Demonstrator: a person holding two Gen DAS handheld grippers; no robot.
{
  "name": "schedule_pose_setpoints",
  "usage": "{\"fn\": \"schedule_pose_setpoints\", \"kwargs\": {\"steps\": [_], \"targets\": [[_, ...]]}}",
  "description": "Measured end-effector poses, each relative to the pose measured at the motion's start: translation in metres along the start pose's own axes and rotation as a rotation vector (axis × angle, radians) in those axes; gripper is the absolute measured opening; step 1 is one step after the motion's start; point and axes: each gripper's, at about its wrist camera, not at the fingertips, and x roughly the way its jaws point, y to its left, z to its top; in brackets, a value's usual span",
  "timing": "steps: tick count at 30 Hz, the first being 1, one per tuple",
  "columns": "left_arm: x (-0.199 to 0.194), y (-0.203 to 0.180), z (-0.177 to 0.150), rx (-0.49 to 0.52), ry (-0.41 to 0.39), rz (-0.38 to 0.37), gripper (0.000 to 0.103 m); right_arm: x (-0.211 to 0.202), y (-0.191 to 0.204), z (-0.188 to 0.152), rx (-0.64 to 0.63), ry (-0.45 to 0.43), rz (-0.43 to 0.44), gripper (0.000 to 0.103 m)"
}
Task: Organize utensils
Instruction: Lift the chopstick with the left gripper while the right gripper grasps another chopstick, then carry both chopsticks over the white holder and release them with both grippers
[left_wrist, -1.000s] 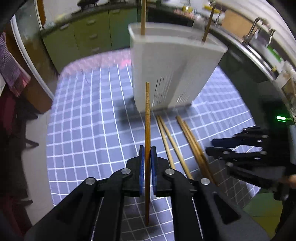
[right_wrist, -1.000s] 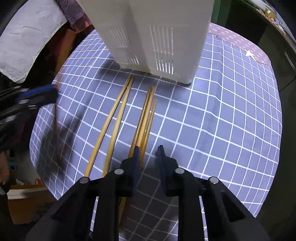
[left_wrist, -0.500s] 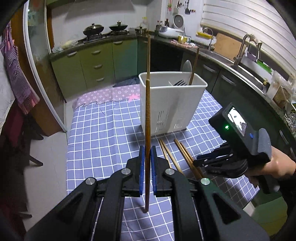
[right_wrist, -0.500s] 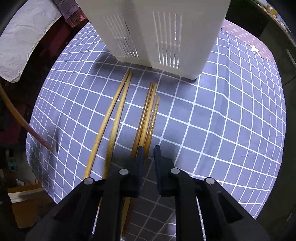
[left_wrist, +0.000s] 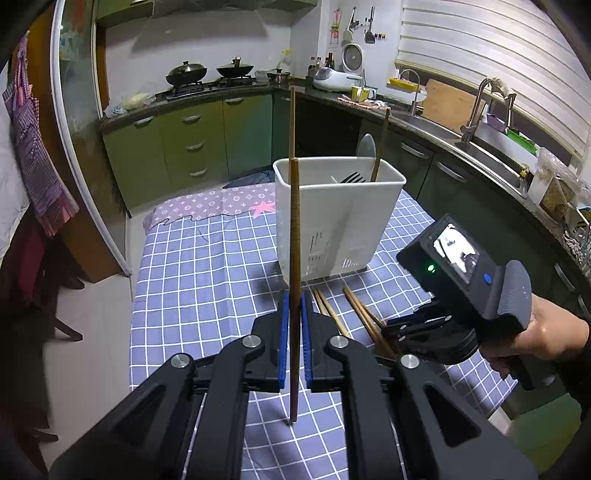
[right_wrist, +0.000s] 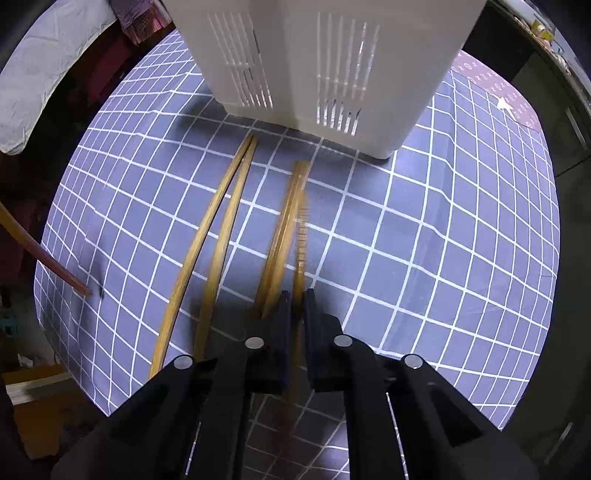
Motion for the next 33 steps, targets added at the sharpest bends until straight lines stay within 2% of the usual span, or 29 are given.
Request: {"fn": "schedule_pose_setpoints", "kwargs": {"steps": [5,9,14,18,25,33], "targets": [[0.007,0.0,-0.004,-0.007,0.006,0.0,0.006,-0.032,-0.001,-0.004,0.005,-0.1,0.035,0.007],[0.007,0.001,-0.006,-0.005,0.0,0.0,0.007,-0.076,-0.004,-0.015,0.012,-0.231,0.072,0.007],[0.006,0.0,-0.007,0.001,-0.004,0.0,0.007,-0.126,-0.011,-0.039,0.026,-0.415,0.063,0.007],[0.003,-0.001,-0.007,0.008,-0.013,0.004,0.007,-0.156,-0.026,-0.066,0.036,-0.512,0.059,0.007],[0.0,-0.002,-0.009,0.013,-0.02,0.008,0.007,-0.162,-0.034,-0.087,0.058,-0.559,0.07,0.007],[-0.011,-0.007,-0.004,0.026,-0.05,0.001,0.007,-0.16,-0.036,-0.089,0.069,-0.563,0.083,0.007]]}}
